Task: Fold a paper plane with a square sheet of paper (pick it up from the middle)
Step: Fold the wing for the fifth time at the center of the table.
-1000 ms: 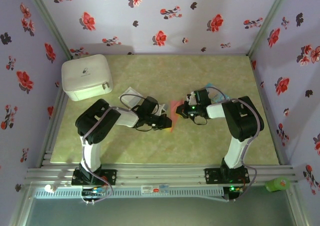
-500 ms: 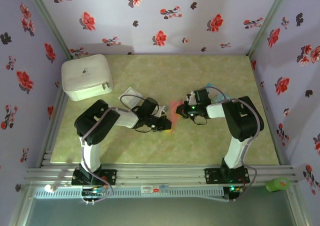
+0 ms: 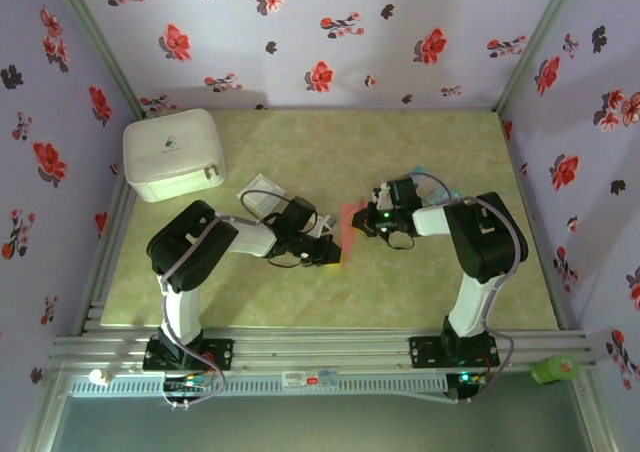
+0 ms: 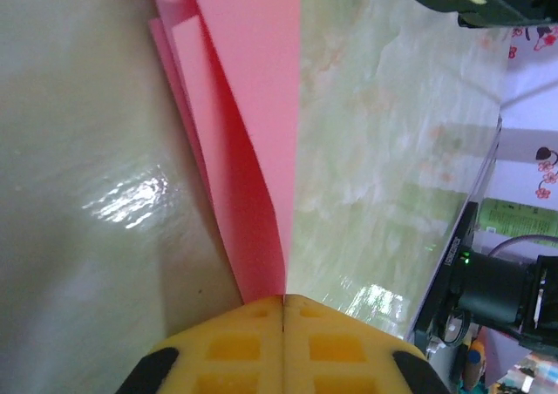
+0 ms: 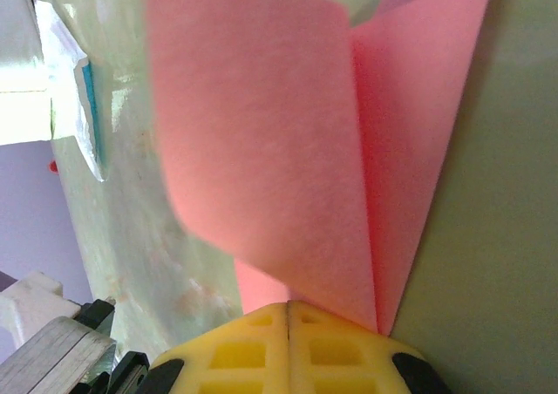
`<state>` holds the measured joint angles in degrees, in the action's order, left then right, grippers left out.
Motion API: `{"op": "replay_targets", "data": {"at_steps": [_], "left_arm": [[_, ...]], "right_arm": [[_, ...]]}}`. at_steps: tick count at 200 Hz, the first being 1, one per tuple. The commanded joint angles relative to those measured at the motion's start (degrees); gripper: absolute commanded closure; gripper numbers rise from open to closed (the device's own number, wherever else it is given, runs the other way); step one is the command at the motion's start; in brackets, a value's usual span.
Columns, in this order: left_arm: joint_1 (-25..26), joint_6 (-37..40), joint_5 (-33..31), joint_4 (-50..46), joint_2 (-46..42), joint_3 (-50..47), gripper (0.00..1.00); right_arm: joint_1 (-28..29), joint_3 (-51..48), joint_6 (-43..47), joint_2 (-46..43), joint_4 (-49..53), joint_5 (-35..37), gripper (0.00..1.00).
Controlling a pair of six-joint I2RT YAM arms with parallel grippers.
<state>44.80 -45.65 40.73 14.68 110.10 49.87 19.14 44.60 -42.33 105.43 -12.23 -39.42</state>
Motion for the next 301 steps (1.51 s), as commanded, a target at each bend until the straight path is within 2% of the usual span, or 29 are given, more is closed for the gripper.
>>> {"op": "replay_targets", "data": {"at_steps": [1, 9, 20, 40, 70, 90, 119, 152, 185, 242, 301], "left_arm": [[0.82, 1.65, 2.16, -4.31, -1.29, -0.55, 0.98], [0.82, 1.64, 2.11, -4.33, -1.45, -0.67, 0.97], [0.82, 1.44, 2.07, -3.93, -1.93, -0.97, 0.9], [0.86, 0.58, 1.53, -2.03, -3.89, -2.31, 0.89], [0.78, -0.05, -4.37, -1.27, -10.7, -4.99, 0.8], [0.04, -0.2, -5.72, -2.58, -14.52, -4.23, 0.77], [-0.23, -0.01, -6.14, -5.22, -13.91, 1.02, 0.82], [0.06, -1.07, -3.85, -5.41, -7.17, 8.36, 0.88], [1.16, -0.43, -3.29, -7.25, -1.42, 12.44, 0.89], [1.52, 0.9, -3.49, -7.88, 1.93, 12.95, 0.89], [1.93, 4.73, -5.48, -13.43, 3.85, 13.04, 0.89]], "right_arm": [[-0.41, -1.27, 2.02, 1.33, 8.11, 6.37, 0.98], [-0.41, -1.29, 2.03, 1.29, 8.18, 6.37, 0.98], [-0.42, -1.24, 2.04, 1.19, 8.19, 6.46, 0.98], [-0.41, -1.36, 2.06, 0.98, 8.28, 6.54, 0.98], [-0.39, -1.35, 1.9, 0.72, 8.32, 6.46, 0.98], [-0.32, -1.42, 1.81, 0.32, 8.45, 6.55, 0.98], [-0.28, -1.44, 1.79, 0.12, 8.63, 6.65, 0.98], [-0.21, -1.7, 1.72, 0.16, 8.37, 6.79, 0.98], [-0.22, -1.71, 1.45, 0.44, 7.92, 6.54, 0.98], [-0.15, -1.65, 1.37, 0.42, 7.83, 6.32, 0.97], [-0.16, -1.46, 1.46, 0.5, 8.17, 6.37, 0.97]]}}
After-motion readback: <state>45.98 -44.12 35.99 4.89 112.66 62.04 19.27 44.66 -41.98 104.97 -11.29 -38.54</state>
